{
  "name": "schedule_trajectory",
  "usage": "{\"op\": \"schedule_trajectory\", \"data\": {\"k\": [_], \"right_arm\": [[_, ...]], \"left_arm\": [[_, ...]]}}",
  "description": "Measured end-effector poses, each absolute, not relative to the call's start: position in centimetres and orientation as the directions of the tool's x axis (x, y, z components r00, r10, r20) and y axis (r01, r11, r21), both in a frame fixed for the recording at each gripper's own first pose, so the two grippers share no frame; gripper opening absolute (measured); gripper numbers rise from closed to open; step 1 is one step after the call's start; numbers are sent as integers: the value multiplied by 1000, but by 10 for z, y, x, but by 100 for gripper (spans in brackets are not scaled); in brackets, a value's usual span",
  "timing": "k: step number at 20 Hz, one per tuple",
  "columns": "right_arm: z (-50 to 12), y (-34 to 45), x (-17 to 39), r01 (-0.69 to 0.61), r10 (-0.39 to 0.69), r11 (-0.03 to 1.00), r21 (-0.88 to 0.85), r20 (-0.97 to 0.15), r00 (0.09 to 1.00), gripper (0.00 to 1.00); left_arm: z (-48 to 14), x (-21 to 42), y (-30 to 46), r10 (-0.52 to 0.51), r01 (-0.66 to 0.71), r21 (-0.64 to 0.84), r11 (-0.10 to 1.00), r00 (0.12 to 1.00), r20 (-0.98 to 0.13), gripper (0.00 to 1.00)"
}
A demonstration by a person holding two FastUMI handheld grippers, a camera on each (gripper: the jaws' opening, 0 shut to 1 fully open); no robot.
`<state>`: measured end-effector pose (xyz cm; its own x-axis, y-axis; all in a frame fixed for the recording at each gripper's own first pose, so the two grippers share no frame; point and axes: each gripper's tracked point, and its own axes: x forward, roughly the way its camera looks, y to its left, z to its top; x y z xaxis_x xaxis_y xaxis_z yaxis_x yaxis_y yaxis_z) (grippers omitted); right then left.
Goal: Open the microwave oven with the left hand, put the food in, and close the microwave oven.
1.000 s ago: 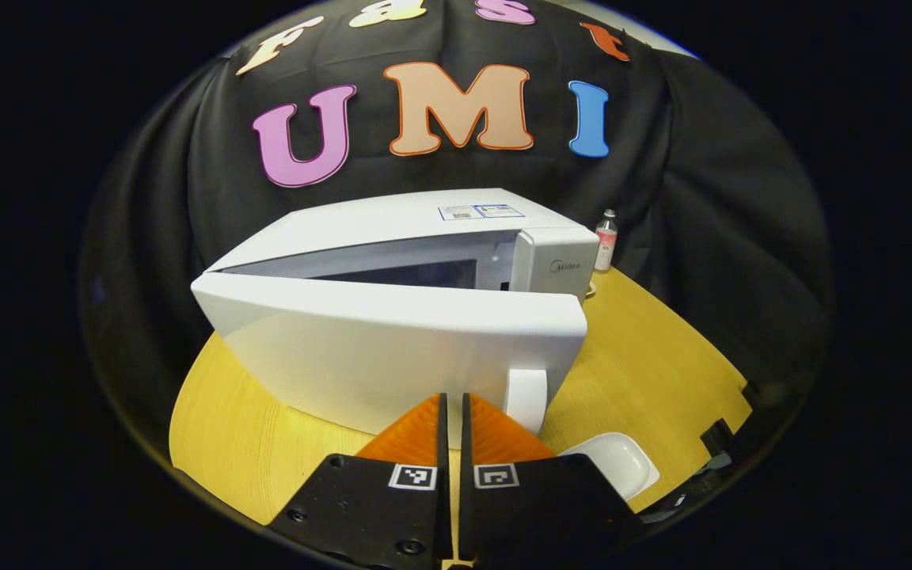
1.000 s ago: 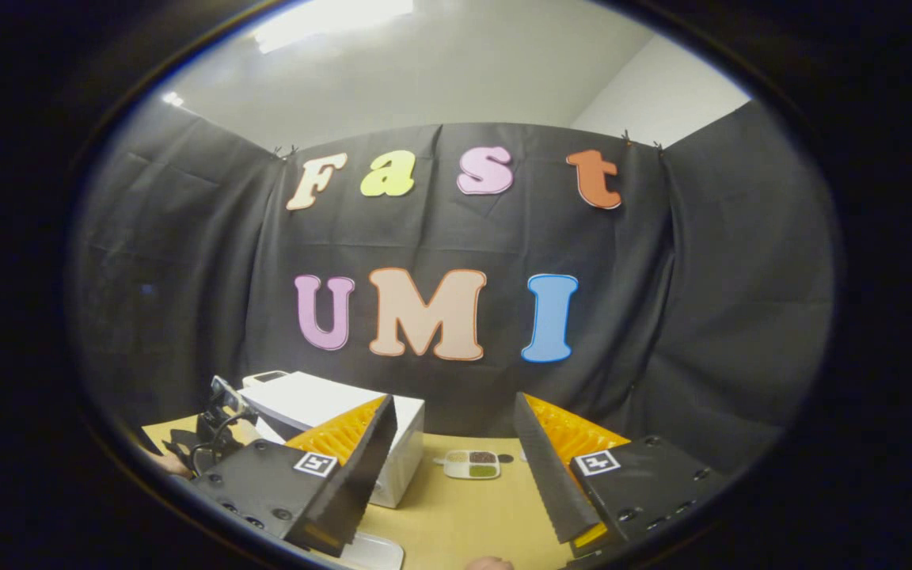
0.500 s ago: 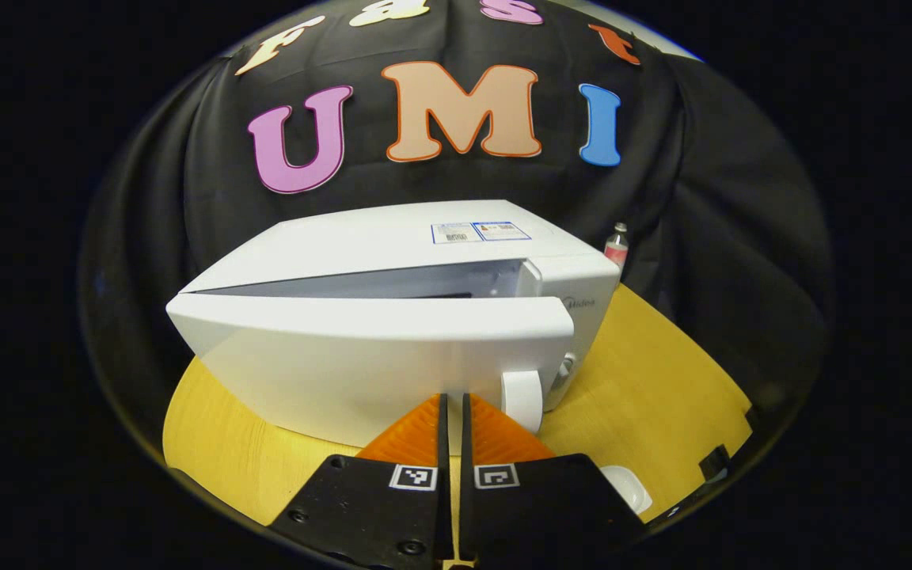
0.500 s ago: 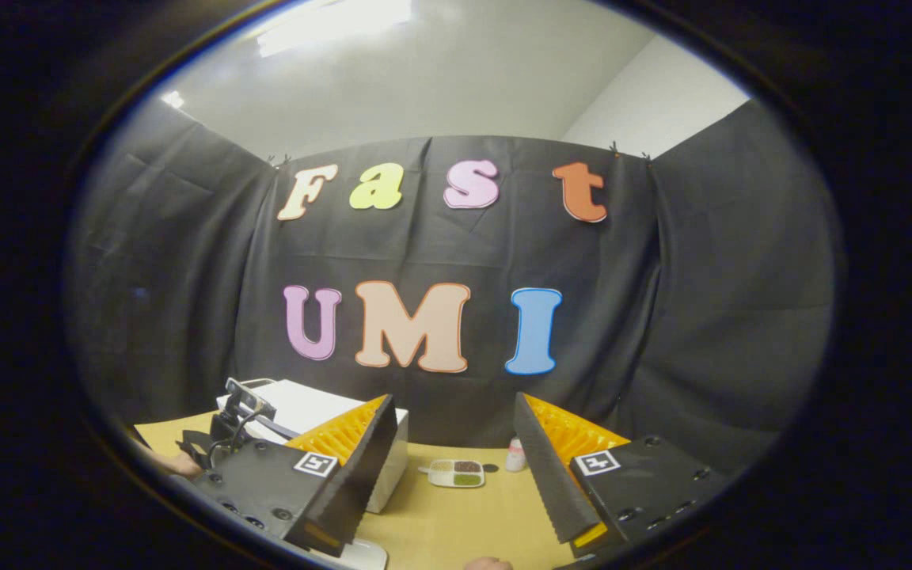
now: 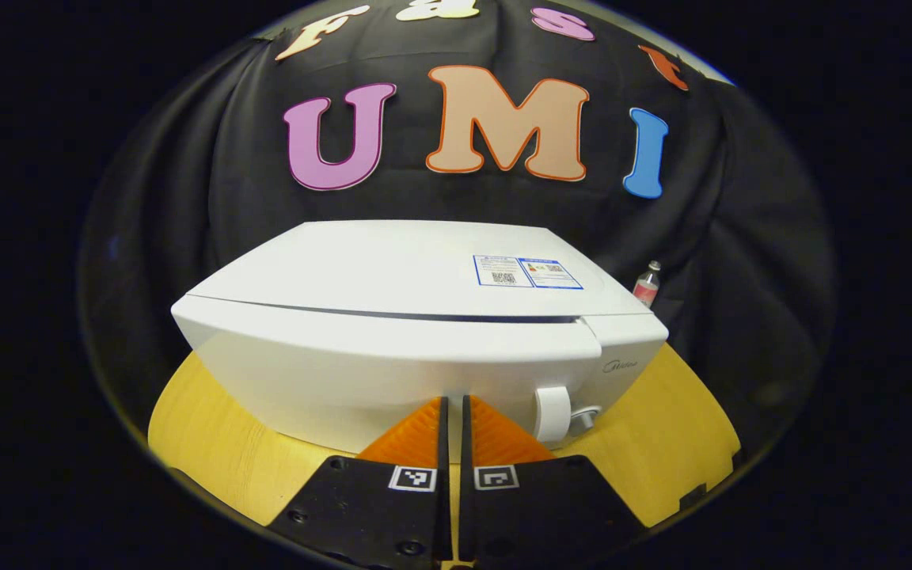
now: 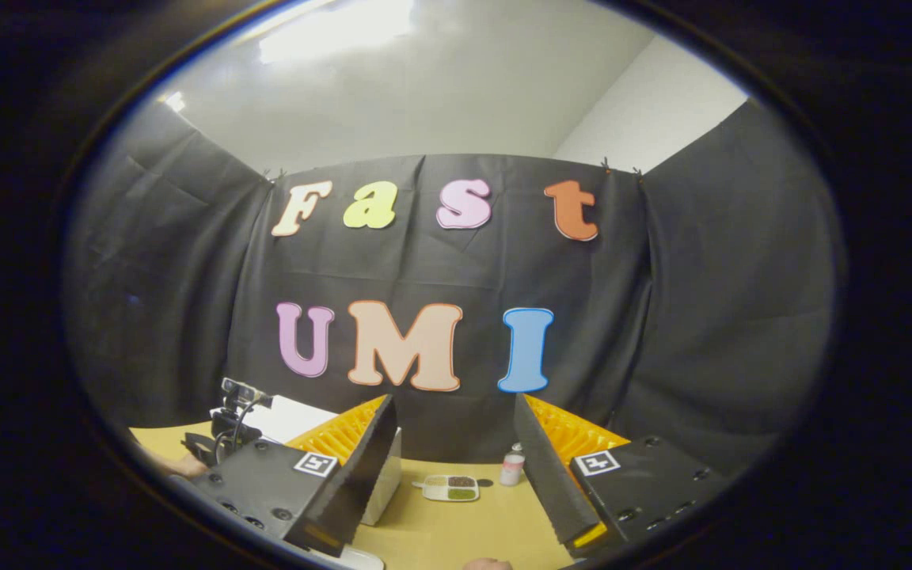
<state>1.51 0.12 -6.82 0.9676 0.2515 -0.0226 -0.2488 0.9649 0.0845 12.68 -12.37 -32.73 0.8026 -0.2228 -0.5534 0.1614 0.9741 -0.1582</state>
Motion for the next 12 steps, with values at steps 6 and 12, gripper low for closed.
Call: {"op": "schedule_trajectory", "data": {"k": [6,12], "right_arm": [[-78,6,18,-247,252,964,95,-49,966,92],[-89,12,16,-238,247,966,103,-79,966,92]], "left_arm": [[-332,132,-133,-210,192,-89,977,811,-546,4],[-307,118,-137,-244,244,-66,968,838,-489,2]]}}
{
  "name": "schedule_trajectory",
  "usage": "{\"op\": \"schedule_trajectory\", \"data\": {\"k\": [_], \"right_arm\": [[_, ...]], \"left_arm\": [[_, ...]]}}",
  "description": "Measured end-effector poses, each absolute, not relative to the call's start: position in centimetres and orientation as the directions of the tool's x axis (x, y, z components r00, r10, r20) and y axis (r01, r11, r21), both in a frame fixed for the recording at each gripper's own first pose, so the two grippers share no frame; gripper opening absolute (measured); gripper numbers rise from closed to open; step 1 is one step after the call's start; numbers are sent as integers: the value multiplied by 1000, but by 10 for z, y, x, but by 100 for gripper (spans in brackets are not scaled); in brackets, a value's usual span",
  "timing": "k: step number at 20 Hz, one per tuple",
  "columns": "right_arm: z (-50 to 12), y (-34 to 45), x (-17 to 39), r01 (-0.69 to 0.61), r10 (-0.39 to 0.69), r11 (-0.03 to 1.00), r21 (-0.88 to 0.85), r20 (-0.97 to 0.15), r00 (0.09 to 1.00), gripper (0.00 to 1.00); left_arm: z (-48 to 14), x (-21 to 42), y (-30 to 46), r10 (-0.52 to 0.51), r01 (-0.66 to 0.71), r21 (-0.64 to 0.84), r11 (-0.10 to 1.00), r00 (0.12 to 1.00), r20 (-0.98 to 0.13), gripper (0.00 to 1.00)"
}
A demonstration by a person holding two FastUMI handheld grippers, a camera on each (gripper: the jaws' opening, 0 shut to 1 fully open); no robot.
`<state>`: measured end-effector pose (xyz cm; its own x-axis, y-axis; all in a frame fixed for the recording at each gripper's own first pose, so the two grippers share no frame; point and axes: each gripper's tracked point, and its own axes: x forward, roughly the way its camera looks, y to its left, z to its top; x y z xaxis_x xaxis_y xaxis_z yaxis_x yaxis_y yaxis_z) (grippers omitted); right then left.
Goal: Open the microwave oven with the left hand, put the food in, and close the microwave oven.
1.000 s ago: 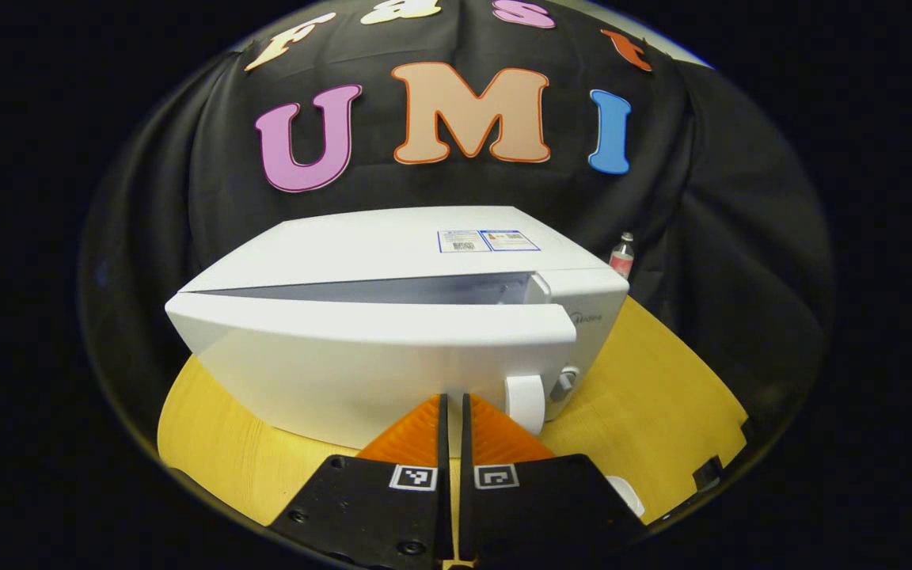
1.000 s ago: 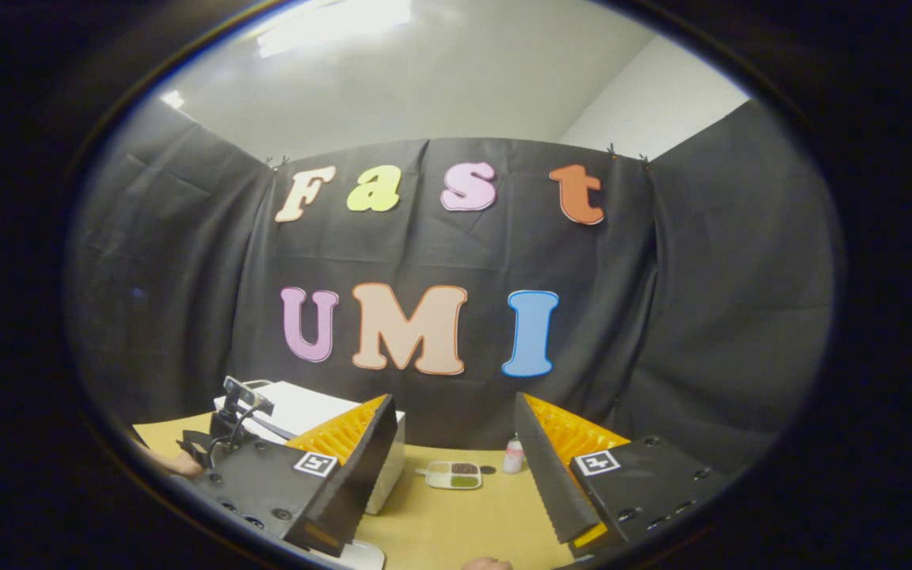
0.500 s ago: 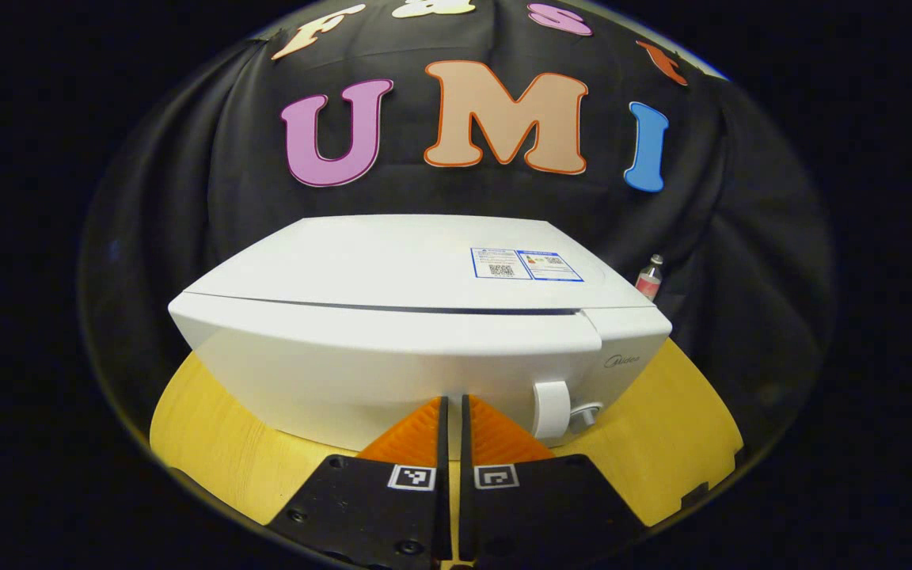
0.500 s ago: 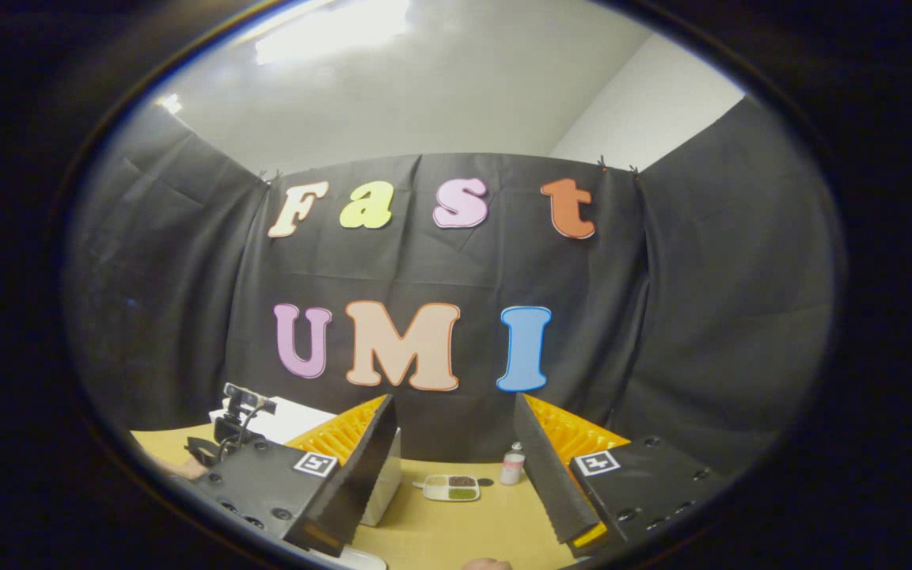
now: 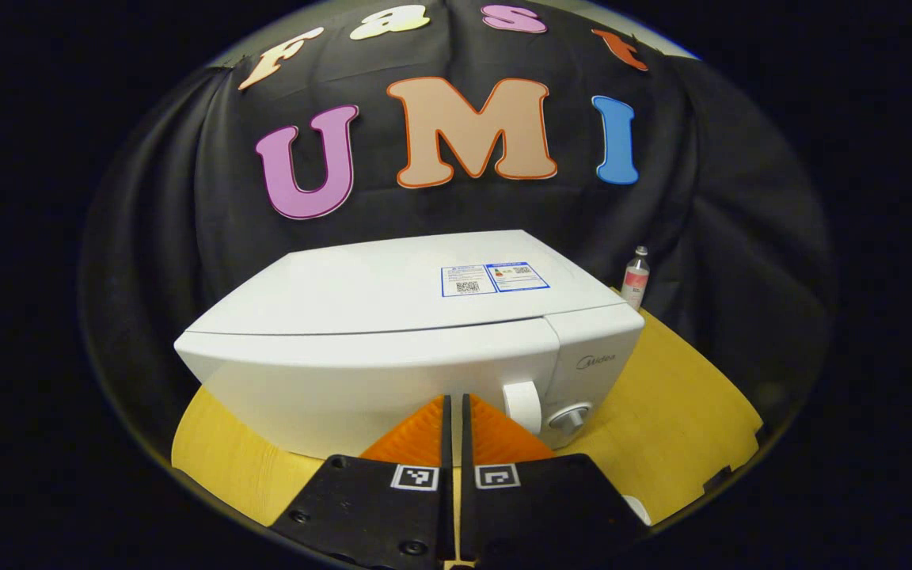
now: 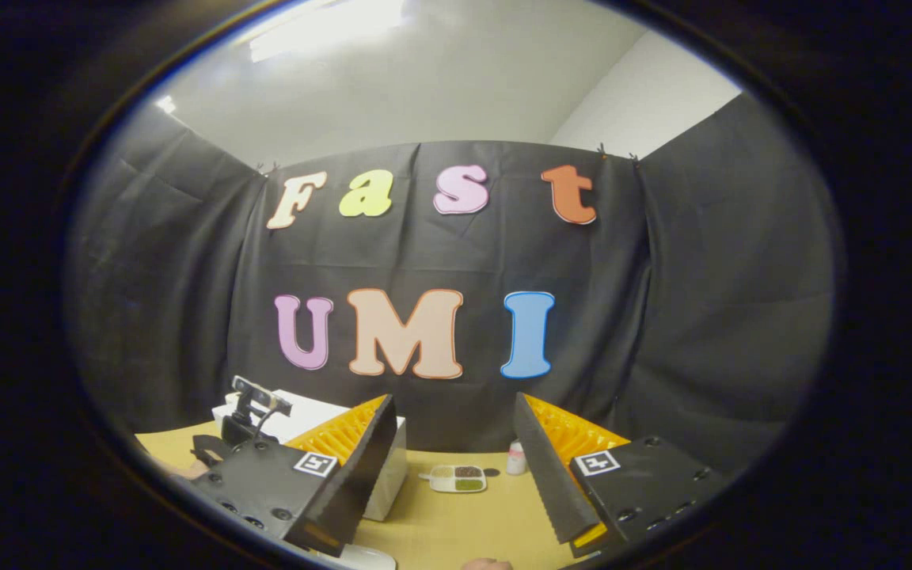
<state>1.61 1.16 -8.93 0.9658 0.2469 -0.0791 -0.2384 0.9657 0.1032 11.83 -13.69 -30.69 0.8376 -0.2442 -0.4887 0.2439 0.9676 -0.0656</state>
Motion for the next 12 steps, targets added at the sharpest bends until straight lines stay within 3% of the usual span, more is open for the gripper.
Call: {"op": "schedule_trajectory", "data": {"k": [1,3,4,6,8,12], "right_arm": [[-91,13,17,-238,247,965,108,-82,966,93],[-93,16,21,-239,249,965,109,-86,965,92],[-97,18,23,-245,256,963,111,-95,962,92],[-106,26,29,-251,265,961,118,-115,957,92],[-111,35,34,-264,280,955,133,-125,952,93],[-118,50,41,-292,309,947,132,-128,943,93]], "left_arm": [[-298,113,-136,-245,243,-66,968,850,-467,5],[-274,107,-110,-156,175,8,985,901,-405,30],[-254,102,-97,-120,147,54,988,931,-346,68],[-217,100,-79,-62,94,136,986,974,-219,83],[-183,91,-71,-74,95,150,984,987,-144,92],[-126,73,-61,-116,113,-35,993,989,-96,97]]}}
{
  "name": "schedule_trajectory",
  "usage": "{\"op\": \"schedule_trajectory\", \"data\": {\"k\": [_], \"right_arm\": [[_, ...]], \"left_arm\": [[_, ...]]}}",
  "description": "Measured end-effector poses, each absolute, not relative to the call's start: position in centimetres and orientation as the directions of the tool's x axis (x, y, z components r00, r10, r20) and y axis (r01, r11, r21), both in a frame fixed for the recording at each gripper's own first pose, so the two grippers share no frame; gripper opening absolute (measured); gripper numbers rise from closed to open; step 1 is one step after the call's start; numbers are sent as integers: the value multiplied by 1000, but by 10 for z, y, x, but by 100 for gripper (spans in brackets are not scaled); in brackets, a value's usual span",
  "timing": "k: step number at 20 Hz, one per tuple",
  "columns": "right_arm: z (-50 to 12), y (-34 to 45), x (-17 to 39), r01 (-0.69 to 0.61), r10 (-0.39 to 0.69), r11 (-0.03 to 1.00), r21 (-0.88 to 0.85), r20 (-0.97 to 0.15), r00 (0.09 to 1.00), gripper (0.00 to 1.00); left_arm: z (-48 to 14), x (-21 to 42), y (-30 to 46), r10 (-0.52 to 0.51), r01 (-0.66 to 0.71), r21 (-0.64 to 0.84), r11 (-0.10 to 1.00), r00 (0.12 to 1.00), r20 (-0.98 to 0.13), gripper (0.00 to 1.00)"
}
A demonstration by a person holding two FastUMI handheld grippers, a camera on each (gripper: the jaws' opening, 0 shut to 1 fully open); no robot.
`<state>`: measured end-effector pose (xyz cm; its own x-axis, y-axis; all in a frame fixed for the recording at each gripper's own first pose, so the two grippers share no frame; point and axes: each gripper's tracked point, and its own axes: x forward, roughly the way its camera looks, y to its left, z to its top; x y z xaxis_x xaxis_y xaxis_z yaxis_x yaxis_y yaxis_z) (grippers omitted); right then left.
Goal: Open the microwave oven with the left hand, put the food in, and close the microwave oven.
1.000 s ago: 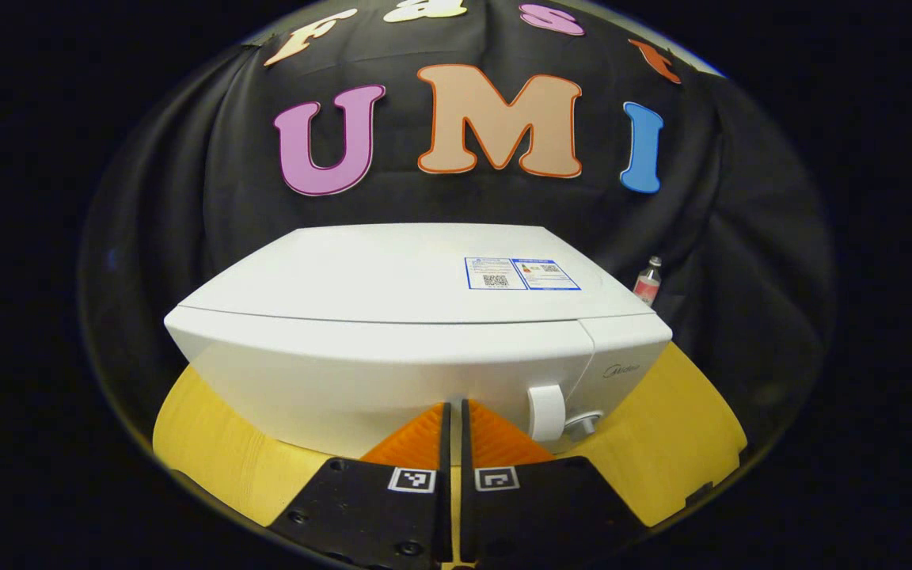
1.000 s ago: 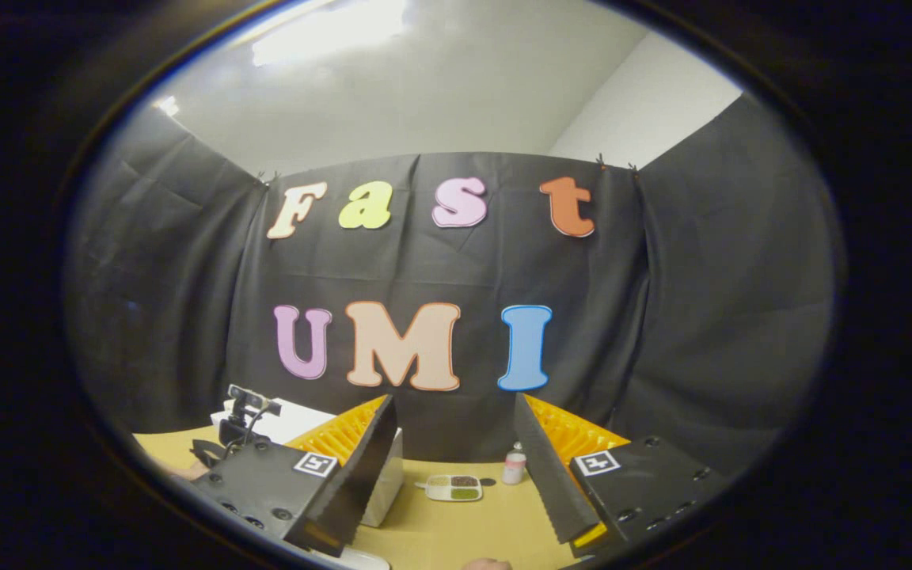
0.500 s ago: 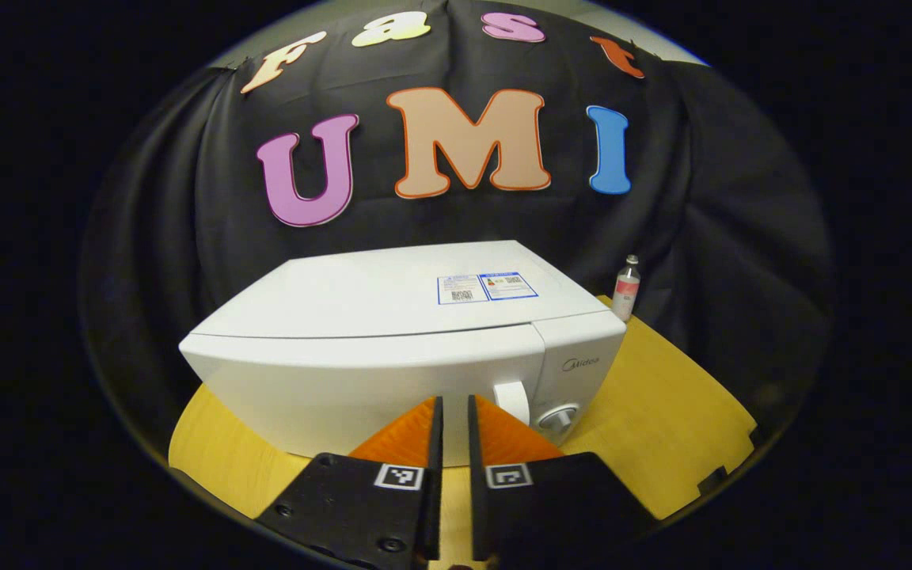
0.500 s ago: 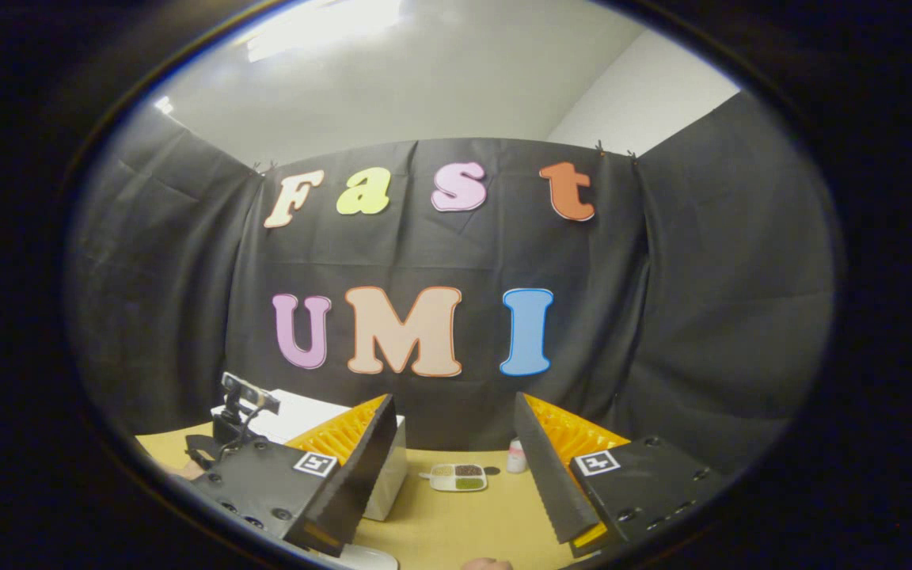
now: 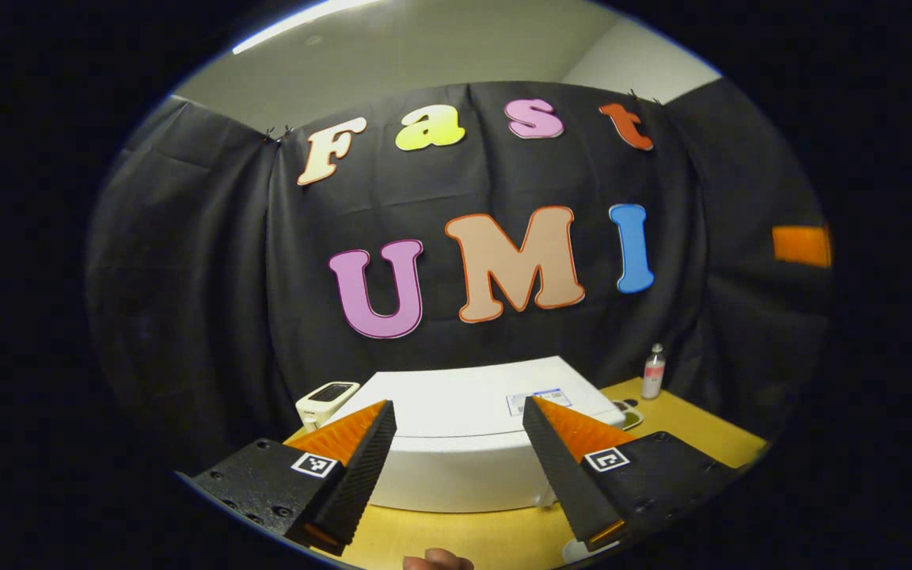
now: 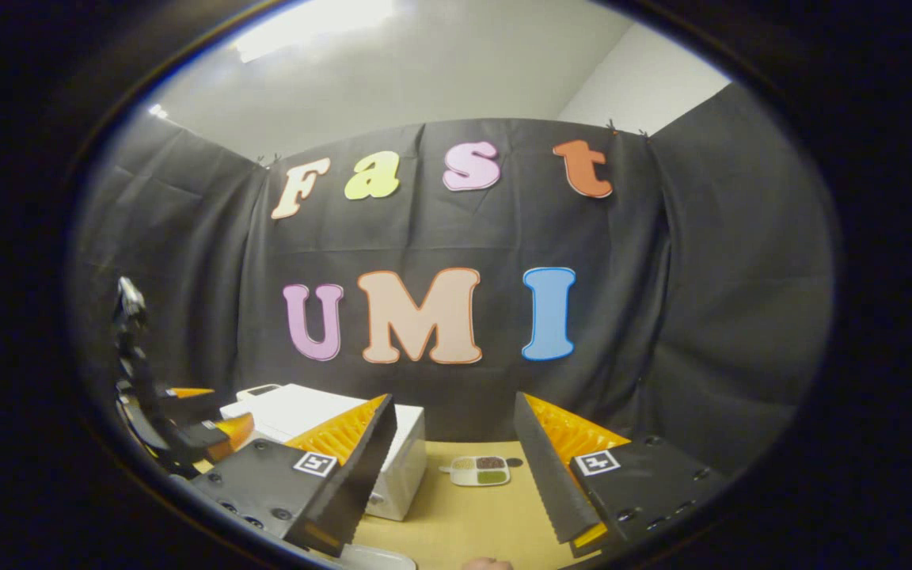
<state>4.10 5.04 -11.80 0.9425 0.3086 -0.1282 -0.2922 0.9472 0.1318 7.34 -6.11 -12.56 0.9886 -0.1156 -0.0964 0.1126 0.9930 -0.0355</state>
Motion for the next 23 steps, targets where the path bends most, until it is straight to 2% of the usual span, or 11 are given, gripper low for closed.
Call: {"op": "schedule_trajectory", "data": {"k": [5,8,10,11,12,17,19,21,22,23], "right_arm": [[-118,58,49,-265,286,950,167,-121,951,92],[-112,75,59,-283,304,941,183,-98,948,94],[-109,77,61,-284,298,946,154,-76,952,93],[-109,81,59,-293,306,944,149,-74,949,97],[-108,85,57,-304,318,940,155,-70,946,93],[-112,96,53,-316,333,933,172,-86,939,94],[-110,97,50,-318,337,930,187,-83,938,94],[-110,96,46,-317,333,933,169,-79,940,94],[-110,95,44,-313,328,936,159,-80,941,97],[-108,97,42,-314,329,937,154,-81,941,93]], "left_arm": [[-57,65,-48,-167,164,-116,980,986,-13,97],[-48,56,-42,-160,155,-140,978,987,-28,97],[-52,52,-50,-196,189,-124,974,980,-44,95],[-56,45,-43,-186,180,-106,978,981,-53,95],[-54,43,-37,-175,170,-97,981,984,-42,96],[-34,31,-13,-109,109,-39,993,994,14,95],[-30,27,-14,-116,116,-20,993,993,32,93],[-26,23,-12,-115,115,0,993,992,51,96],[-26,21,-14,-121,121,4,993,991,54,95],[-26,20,-16,-125,125,3,992,991,52,94]]}}
